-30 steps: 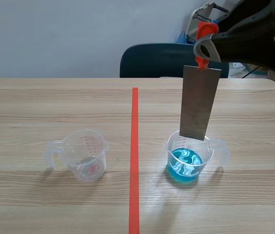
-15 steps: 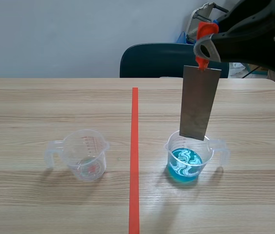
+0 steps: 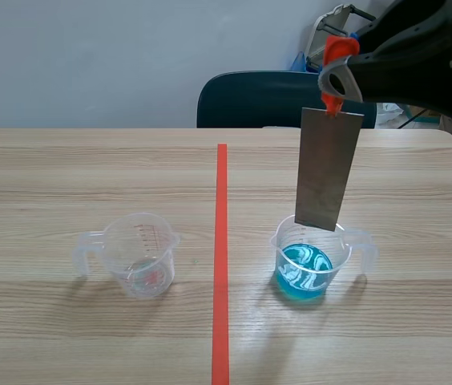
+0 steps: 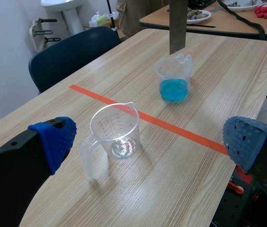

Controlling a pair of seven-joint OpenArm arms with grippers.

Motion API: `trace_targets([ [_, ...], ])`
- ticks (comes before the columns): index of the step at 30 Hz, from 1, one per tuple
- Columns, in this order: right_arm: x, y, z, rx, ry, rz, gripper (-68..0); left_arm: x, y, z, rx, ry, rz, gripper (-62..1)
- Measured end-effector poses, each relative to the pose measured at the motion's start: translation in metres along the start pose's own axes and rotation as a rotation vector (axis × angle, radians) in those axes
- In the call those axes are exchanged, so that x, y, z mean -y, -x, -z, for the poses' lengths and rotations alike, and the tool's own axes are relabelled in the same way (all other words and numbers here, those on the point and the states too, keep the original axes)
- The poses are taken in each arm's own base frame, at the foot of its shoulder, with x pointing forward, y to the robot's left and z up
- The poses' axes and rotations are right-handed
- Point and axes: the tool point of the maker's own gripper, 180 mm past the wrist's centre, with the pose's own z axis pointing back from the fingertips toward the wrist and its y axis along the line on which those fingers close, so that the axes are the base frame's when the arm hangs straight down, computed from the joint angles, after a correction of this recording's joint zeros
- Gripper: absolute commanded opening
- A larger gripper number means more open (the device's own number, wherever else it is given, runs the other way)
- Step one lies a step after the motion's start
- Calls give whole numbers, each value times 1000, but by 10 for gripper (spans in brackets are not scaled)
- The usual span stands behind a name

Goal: Do the redox reaction experiment

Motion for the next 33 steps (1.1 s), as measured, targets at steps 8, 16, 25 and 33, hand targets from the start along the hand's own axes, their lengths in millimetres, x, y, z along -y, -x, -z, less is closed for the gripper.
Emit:
trace_targets([
  [8,0,0,0,0,0,0,-669,0,8,0,-46,0,0,14],
  [16,0,1,0,-3,0,0,-669,0,10,0,-53,0,0,14],
  [25,-1,-3,8,30,10,25,-669,0,10,0,-53,0,0,14],
  [33,20,-37,12,98,68,-61,-669,0,10,0,-53,0,0,14],
])
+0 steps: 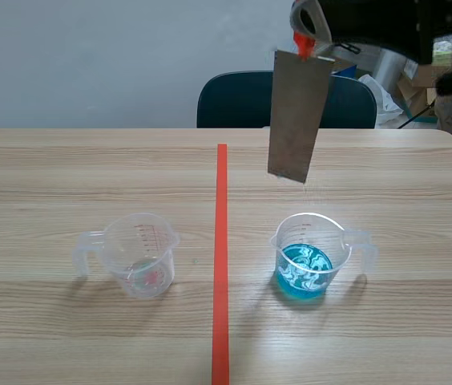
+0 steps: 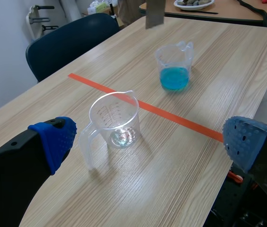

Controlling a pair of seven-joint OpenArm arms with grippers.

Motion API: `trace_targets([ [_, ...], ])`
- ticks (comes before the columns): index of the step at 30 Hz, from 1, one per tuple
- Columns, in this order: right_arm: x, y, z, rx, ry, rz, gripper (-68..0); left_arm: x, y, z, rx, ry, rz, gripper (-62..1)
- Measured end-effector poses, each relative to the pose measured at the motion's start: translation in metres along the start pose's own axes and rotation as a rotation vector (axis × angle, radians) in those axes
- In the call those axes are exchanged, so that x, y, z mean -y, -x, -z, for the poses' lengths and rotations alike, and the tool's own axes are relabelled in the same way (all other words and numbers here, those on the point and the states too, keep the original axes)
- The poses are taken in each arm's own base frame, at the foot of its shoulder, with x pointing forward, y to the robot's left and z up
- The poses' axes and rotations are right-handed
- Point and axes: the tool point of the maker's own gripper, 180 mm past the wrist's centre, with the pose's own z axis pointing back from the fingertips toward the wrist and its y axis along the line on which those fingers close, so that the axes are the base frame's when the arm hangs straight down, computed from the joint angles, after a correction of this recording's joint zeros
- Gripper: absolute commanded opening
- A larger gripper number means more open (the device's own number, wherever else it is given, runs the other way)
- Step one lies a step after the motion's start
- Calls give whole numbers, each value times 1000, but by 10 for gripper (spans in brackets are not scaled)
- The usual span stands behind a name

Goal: Do the redox reaction experiment

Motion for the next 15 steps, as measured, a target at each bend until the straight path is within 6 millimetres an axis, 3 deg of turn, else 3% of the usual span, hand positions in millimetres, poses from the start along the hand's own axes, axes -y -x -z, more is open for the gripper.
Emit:
trace_targets([
  [15,-37,-32,56,58,-191,-60,-669,0,0,0,0,0,0,14],
])
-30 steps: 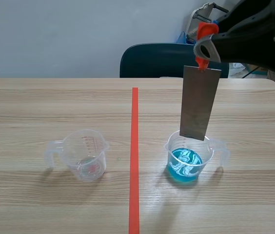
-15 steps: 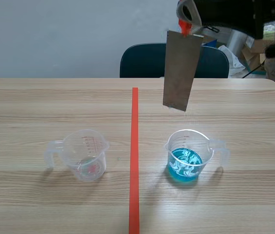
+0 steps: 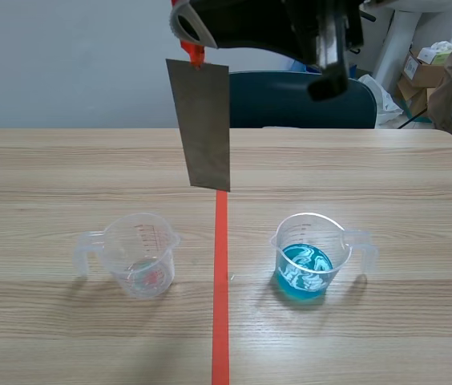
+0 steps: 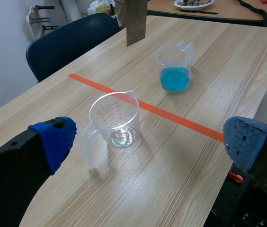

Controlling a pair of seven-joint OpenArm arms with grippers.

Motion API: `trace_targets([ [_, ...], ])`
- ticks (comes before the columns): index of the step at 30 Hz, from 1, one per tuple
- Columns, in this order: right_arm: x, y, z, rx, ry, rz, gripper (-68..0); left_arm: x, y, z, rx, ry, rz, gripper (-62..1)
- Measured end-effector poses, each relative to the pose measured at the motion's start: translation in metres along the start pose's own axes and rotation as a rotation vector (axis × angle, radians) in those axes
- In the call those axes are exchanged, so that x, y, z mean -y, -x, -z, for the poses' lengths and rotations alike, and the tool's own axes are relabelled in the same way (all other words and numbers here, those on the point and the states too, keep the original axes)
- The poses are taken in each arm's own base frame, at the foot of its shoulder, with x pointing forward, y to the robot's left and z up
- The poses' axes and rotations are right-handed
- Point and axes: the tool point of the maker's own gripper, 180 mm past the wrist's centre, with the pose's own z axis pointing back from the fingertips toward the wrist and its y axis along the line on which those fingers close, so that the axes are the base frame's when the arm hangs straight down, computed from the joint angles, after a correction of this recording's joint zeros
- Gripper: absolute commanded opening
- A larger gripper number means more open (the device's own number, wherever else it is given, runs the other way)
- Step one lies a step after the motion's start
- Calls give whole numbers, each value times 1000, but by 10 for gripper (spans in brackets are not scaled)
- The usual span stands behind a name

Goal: Do the redox reaction experiment

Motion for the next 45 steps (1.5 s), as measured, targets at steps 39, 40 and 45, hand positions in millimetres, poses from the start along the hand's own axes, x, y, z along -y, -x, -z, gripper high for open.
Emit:
trace_targets([
  [39,-7,3,107,27,-176,146,-669,0,0,0,0,0,0,14],
  [40,-7,3,108,27,-175,144,-669,0,0,0,0,0,0,14],
  [45,-8,1,109,33,-175,142,-669,0,0,0,0,0,0,14],
])
